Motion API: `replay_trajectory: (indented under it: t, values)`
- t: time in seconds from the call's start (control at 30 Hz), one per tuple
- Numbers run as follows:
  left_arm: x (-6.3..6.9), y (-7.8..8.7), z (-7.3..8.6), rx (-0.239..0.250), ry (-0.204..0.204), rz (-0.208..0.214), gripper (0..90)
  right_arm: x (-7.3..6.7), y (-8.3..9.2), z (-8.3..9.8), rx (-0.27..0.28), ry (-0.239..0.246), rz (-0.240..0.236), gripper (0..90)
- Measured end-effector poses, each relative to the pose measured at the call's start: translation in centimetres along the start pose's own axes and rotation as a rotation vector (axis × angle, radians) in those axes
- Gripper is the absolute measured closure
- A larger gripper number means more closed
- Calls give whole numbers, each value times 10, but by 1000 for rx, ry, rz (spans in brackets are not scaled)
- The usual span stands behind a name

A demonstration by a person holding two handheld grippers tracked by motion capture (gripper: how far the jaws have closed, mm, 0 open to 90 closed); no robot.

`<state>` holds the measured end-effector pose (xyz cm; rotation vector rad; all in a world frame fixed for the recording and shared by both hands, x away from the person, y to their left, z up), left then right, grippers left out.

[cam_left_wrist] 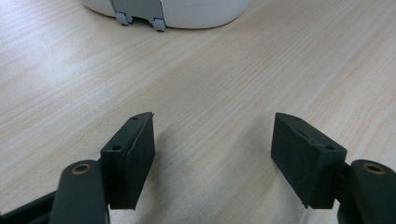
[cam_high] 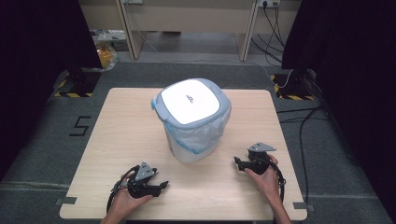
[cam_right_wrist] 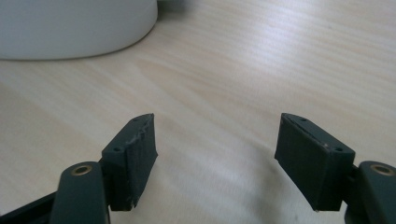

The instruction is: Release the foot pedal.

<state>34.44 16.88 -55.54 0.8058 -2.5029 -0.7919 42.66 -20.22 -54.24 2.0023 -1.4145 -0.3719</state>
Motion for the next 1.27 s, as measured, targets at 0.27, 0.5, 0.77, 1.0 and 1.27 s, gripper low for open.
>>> replay_trajectory:
  t: [0.27, 0.5, 0.77, 1.0, 1.27]
  values:
    - [0, 0, 0, -1, -4, -2, 299, -8, 19, 19, -17, -9, -14, 240]
    - [0, -1, 0, 5, -1, -3, 298, -16, 29, 33, -23, -2, -23, 217]
    - [0, -1, 0, 5, -1, -3, 298, -20, 34, 38, -30, 16, -7, 158]
    - [0, -1, 0, 4, -1, -3, 298, -21, 35, 39, -35, 19, -10, 149]
    - [0, -1, 0, 5, -1, -3, 298, -21, 35, 39, -37, 16, -9, 146]
Point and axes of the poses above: each handheld gripper's, and its own axes: y roughly backward along the jaws, z roughly out of its underside, x roughly to its right, the point moved 5 cm from there along -y, roughly forward along the jaws, and after that the axes turned 11 degrees about z, right-handed, at the moved point
